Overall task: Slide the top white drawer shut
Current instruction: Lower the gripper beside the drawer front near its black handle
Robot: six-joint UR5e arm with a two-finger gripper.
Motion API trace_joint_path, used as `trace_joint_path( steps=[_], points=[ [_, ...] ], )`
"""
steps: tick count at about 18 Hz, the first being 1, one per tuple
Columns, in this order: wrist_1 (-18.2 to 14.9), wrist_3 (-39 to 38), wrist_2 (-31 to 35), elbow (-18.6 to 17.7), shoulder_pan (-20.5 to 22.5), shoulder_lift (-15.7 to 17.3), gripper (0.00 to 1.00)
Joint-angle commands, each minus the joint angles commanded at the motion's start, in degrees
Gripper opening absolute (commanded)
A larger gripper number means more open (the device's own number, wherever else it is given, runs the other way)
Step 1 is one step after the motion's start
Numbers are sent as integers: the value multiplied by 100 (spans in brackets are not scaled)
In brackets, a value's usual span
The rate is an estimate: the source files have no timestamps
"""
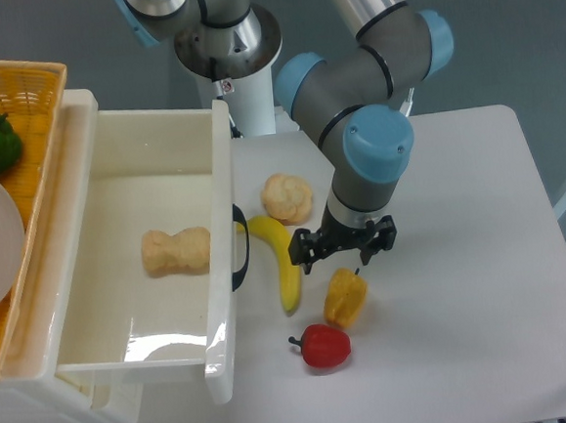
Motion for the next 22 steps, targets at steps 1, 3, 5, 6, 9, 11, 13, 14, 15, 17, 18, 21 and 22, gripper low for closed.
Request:
trace_joint_path(
  steps=[1,3,5,6,9,11,13,14,15,17,18,21,22],
  points=[
    [0,0,9,-9,-44,-26,100],
    [0,-18,0,-44,-106,-53,100],
    [-9,-79,0,-44,-132,-44,100],
    [-9,-88,9,-53,-167,-44,100],
    [-18,-97,0,-53,-194,-44,100],
    [-26,-97,0,-61,-203,-44,100],
    [-35,-97,-35,-61,-238,-44,100],
    [-44,-97,-53,-62,-238,-44,100],
    [-44,-97,-61,-62,-246,-44,100],
    [-53,-88,-62,-62,-255,-35,100],
    [-79,-88,-62,-62,-290,-35,100],
    [-79,-88,-62,-62,-308,-18,100],
    [-79,-97,-62,-62,-343,-18,100]
  ],
)
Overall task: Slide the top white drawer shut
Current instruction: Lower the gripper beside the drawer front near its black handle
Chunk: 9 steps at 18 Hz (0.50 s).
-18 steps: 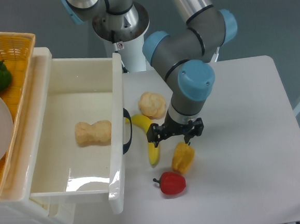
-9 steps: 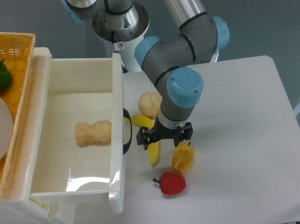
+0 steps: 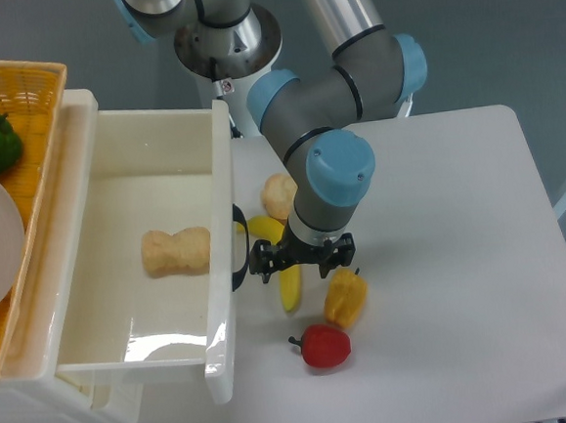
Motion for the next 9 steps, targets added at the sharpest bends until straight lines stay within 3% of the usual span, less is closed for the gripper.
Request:
trace_joint_path(
  steps=[9],
  points=[
    [-61,-9,-140,9,-53,79,100]
  ],
)
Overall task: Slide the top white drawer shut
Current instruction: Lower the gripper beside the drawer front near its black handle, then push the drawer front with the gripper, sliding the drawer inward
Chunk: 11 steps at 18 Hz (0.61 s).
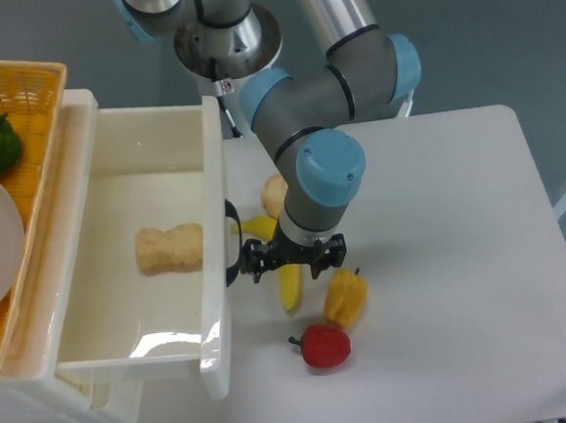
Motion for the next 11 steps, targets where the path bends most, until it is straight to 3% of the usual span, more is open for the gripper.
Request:
trace_joint_path(
  steps=[11],
  points=[
    [9,-149,-44,18,-149,35,100]
  ],
)
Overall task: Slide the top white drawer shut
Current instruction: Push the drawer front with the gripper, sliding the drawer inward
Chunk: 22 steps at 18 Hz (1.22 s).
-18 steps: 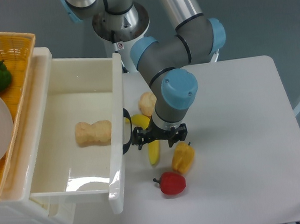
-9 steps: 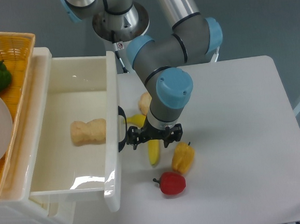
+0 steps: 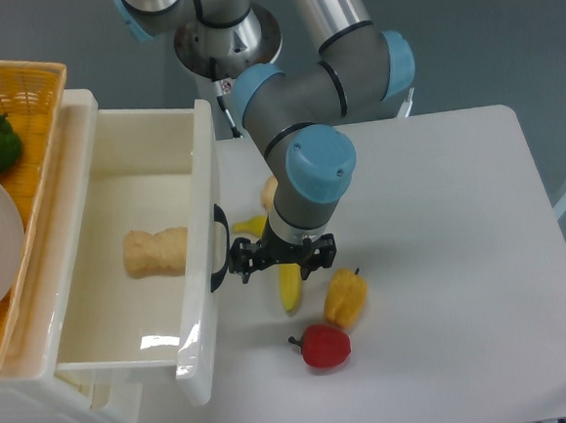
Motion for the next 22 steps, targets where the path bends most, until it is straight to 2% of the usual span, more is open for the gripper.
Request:
trace_joint_path(
  steps=[22],
  points=[
    [26,-211,70,35,-738,26,100]
  ],
)
